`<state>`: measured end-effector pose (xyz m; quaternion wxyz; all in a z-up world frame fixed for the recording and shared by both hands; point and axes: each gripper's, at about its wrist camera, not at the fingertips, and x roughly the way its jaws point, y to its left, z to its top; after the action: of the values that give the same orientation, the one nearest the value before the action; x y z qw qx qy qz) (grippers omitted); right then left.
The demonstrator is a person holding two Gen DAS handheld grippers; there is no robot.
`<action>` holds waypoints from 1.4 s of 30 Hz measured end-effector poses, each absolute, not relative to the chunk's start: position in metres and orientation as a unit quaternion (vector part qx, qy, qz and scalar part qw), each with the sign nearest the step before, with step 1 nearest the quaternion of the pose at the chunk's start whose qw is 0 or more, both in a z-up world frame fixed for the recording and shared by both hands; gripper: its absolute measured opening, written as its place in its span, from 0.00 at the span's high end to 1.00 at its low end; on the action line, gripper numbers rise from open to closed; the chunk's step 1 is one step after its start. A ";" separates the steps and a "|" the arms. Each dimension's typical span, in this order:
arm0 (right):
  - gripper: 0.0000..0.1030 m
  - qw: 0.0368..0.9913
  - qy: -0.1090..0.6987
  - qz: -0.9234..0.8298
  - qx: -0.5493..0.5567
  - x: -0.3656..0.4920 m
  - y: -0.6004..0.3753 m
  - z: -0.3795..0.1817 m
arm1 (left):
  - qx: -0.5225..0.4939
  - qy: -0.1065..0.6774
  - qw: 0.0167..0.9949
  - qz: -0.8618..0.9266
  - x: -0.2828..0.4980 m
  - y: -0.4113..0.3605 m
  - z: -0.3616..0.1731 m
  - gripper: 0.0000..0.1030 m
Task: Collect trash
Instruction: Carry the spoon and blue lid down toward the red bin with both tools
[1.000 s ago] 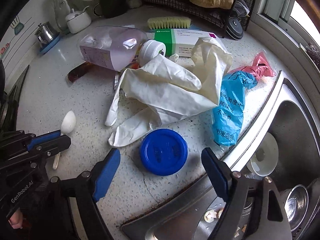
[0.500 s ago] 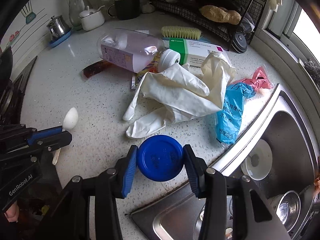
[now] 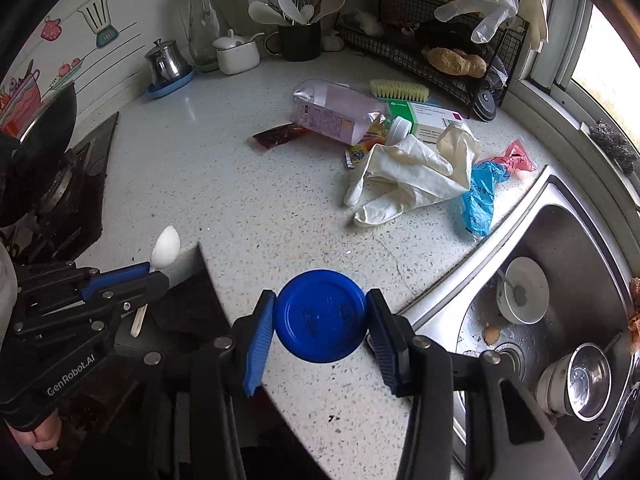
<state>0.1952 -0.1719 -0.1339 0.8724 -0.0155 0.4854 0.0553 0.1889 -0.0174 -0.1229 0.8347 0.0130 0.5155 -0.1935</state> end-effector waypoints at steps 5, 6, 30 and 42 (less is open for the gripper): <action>0.58 0.874 0.481 0.067 -0.016 0.166 -0.148 -0.134 | 0.009 0.517 0.836 -0.186 0.152 0.010 -0.122 0.92; 0.58 0.873 0.484 0.069 -0.015 0.160 -0.143 -0.136 | 0.007 0.518 0.835 -0.187 0.146 0.014 -0.124 0.92; 0.58 0.821 0.564 0.086 -0.031 0.103 -0.086 -0.267 | -0.025 0.613 0.772 -0.168 0.092 0.061 -0.288 0.92; 0.58 0.800 0.596 0.066 -0.005 0.134 -0.095 -0.432 | -0.042 0.651 0.738 -0.175 0.119 0.045 -0.462 0.92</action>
<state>0.1336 -0.0950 -0.4322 0.8001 -0.0046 0.5962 0.0659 0.1185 0.0451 -0.4618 0.7379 -0.0425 0.6505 -0.1746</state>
